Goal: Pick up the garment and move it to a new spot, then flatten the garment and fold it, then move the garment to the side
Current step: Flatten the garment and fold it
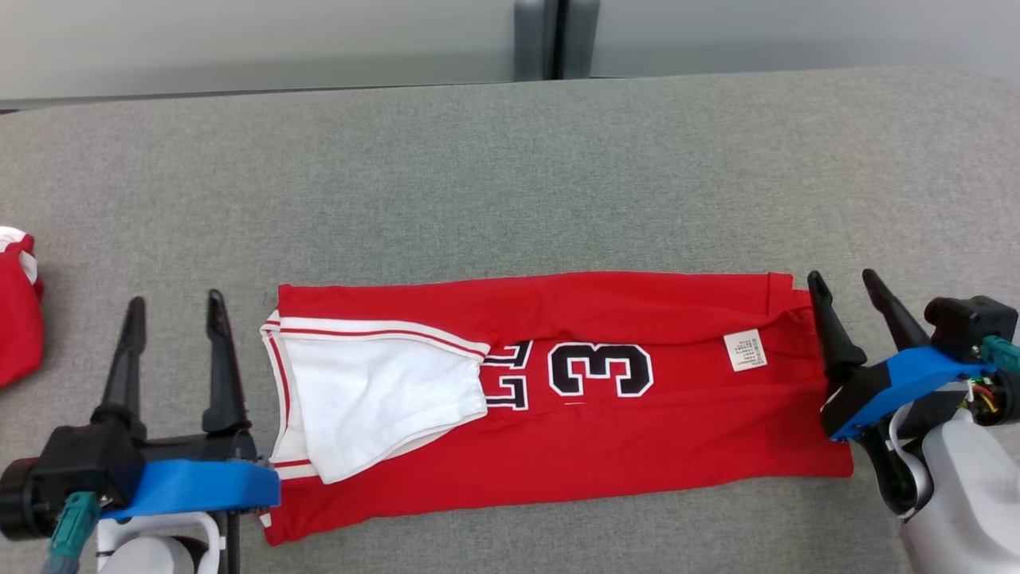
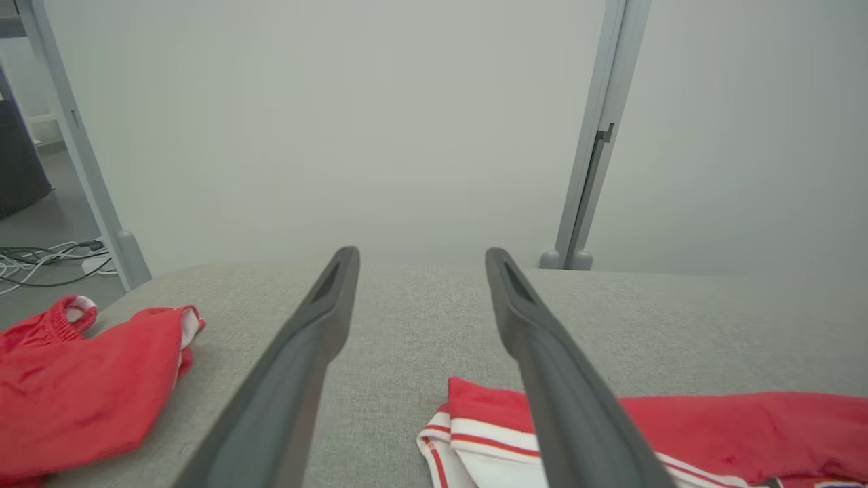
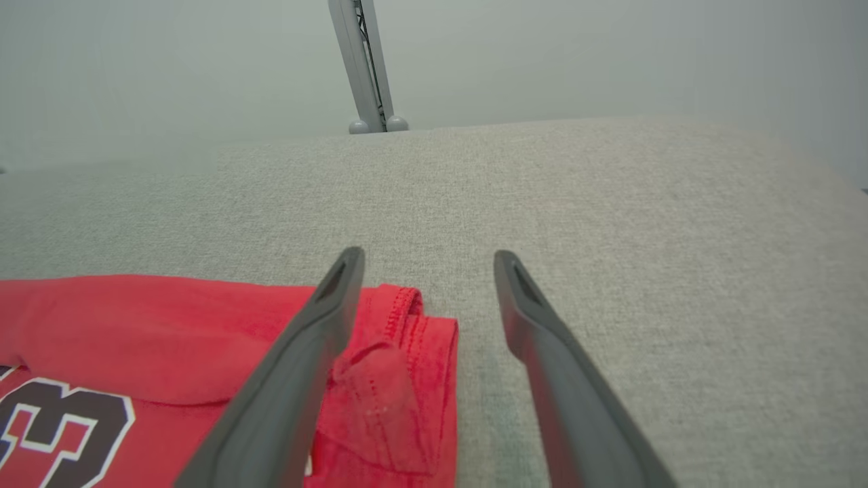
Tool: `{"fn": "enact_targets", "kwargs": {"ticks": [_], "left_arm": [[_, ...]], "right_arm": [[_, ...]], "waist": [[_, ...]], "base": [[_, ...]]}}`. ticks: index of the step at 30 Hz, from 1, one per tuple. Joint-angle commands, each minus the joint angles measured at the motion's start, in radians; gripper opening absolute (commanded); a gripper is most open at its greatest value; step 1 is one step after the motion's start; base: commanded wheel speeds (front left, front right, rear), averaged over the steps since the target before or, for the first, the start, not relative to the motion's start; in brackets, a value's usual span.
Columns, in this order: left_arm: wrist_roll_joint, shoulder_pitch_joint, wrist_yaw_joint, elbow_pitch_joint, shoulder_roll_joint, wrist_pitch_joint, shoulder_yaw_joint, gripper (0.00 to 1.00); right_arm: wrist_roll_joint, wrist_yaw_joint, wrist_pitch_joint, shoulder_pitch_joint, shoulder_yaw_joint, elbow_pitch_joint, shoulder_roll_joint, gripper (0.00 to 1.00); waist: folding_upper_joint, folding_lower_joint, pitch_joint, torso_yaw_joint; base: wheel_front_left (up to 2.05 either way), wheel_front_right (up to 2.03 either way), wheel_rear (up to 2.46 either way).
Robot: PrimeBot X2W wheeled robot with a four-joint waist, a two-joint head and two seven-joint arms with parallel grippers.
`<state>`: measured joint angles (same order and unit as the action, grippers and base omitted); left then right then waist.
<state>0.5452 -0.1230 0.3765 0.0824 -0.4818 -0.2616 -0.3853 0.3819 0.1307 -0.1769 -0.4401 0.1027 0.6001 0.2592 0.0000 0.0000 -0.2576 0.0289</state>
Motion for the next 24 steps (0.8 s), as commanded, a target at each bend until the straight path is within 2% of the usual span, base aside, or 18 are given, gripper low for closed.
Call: {"fn": "enact_targets", "kwargs": {"ticks": [1, 5, 6, 11, 19, 20, 22, 24], "left_arm": [[-0.035, 0.023, -0.017, -0.001, 0.024, -0.004, 0.042, 1.0], [-0.126, 0.07, -0.062, -0.002, 0.112, -0.004, 0.161, 1.0], [-0.126, 0.07, -0.062, -0.002, 0.112, -0.004, 0.161, 1.0], [-0.226, 0.117, -0.126, -0.027, 0.201, -0.004, 0.271, 1.0], [-0.341, 0.138, -0.212, -0.089, 0.305, -0.004, 0.382, 1.0], [-0.351, 0.14, -0.22, -0.095, 0.318, -0.004, 0.393, 1.0], [-0.37, 0.142, -0.237, -0.103, 0.334, -0.004, 0.41, 1.0], [-0.385, 0.14, -0.253, -0.112, 0.35, -0.004, 0.429, 1.0]], "right_arm": [[-0.007, 0.0, 0.009, 0.026, -0.009, 0.009, -0.011, 1.0], [-0.018, 0.0, 0.028, 0.031, -0.024, 0.046, -0.03, 1.0], [-0.018, 0.0, 0.028, 0.031, -0.024, 0.046, -0.03, 1.0], [-0.024, 0.0, 0.04, 0.031, -0.024, 0.1, -0.055, 1.0], [-0.003, 0.0, 0.068, 0.043, 0.006, 0.17, -0.088, 1.0], [0.002, 0.0, 0.075, 0.045, 0.014, 0.176, -0.092, 0.92], [0.016, 0.001, 0.08, 0.048, 0.033, 0.177, -0.103, 0.0], [0.037, 0.001, 0.069, 0.047, 0.04, 0.169, -0.102, 0.0]], "waist": [[0.0, 0.0, -0.003, -0.005], [0.0, 0.0, -0.007, -0.008], [0.0, 0.0, -0.007, -0.008], [0.0, 0.0, -0.011, -0.008], [0.0, 0.0, -0.006, -0.015], [0.0, 0.0, -0.005, -0.016], [0.0, 0.0, -0.002, -0.016], [0.0, 0.0, 0.0, -0.017]], "base": [[0.0, 0.0, 0.0], [0.0, 0.0, 0.0], [0.0, 0.0, 0.0], [0.0, 0.0, 0.0], [0.0, 0.0, 0.0], [0.0, 0.0, 0.0], [0.0, 0.0, 0.0], [0.0, 0.0, 0.0]]}}
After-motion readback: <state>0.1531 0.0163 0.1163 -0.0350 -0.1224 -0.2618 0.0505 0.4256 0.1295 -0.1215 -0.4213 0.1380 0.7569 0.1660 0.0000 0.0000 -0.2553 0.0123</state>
